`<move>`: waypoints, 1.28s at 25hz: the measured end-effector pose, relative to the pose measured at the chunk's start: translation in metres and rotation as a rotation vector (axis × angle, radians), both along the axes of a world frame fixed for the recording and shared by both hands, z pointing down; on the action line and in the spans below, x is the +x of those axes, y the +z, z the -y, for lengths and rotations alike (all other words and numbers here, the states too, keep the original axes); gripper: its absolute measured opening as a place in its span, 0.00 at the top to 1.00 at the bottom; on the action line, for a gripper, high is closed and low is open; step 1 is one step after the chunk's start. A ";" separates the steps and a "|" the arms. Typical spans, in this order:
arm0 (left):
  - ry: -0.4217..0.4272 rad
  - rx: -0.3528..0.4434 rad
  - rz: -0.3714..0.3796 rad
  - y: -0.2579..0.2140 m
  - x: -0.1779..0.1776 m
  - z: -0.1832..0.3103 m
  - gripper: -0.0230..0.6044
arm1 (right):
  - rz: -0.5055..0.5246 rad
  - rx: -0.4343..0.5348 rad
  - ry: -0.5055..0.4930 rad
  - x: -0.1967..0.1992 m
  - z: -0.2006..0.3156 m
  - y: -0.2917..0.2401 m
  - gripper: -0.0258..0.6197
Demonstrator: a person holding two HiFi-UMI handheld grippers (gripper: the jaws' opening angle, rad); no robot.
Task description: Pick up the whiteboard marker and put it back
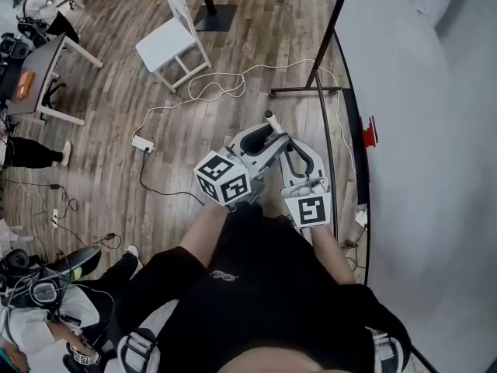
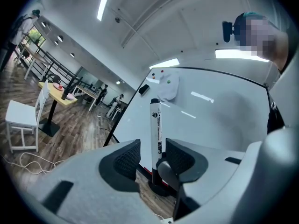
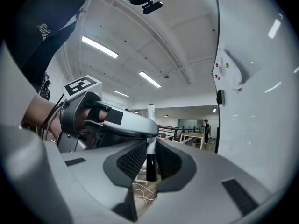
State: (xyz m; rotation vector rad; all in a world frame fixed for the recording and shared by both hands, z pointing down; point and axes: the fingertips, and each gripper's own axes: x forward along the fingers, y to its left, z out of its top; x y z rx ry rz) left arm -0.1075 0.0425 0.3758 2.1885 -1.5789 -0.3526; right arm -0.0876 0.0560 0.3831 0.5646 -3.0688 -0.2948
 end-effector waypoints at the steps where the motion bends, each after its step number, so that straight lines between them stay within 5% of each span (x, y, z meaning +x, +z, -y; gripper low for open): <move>1: -0.006 0.002 0.002 0.001 -0.004 0.002 0.72 | 0.000 0.000 -0.003 -0.003 0.001 0.001 0.88; 15: -0.004 0.013 0.025 0.018 -0.057 0.015 0.86 | -0.075 0.009 -0.007 -0.061 0.014 0.024 0.88; 26: -0.086 -0.021 0.098 0.027 -0.161 0.016 0.87 | -0.070 -0.101 0.024 -0.135 0.024 0.035 0.78; 32: -0.067 -0.041 0.169 0.037 -0.172 0.040 0.87 | -0.078 -0.137 0.167 -0.130 0.055 0.043 0.94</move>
